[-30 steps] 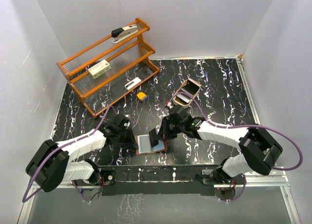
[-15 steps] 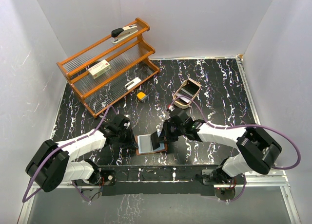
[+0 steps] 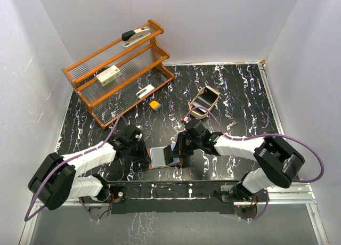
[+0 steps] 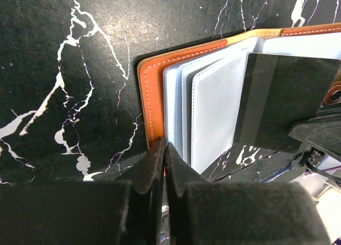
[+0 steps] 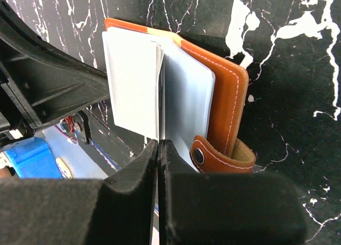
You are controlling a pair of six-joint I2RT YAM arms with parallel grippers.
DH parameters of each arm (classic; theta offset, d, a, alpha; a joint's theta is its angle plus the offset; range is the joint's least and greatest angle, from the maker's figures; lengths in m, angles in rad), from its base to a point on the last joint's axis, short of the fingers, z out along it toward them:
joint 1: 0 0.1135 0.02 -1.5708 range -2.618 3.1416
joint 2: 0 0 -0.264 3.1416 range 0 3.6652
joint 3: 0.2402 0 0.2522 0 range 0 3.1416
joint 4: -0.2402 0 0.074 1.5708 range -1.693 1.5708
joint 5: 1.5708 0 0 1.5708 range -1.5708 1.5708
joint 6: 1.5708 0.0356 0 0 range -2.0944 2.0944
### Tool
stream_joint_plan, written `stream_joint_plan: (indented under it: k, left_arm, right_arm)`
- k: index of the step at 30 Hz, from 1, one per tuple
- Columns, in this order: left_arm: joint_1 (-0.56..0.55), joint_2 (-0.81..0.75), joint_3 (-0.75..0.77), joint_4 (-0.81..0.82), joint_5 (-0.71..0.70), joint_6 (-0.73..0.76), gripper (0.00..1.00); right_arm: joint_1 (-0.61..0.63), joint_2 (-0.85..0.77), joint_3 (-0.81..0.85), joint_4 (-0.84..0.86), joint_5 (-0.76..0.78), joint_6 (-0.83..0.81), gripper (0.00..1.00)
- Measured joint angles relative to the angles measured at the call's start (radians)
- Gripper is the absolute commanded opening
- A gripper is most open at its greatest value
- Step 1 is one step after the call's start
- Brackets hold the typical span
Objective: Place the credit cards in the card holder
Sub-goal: Insert the credit card into the card holder.
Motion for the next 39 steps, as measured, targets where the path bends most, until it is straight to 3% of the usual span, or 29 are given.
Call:
stream_joint_plan:
  k: [14,39]
  left_arm:
    - [0.0,0.003,-0.002,0.007,0.0,0.003,0.0]
    - [0.001,0.006,-0.002,0.011,0.0,0.003,0.0]
  right_arm:
    - [0.0,0.002,-0.044,0.078,-0.025,0.025,0.0]
    - [0.0,-0.024,-0.035,0.032,-0.012,0.009,0.0]
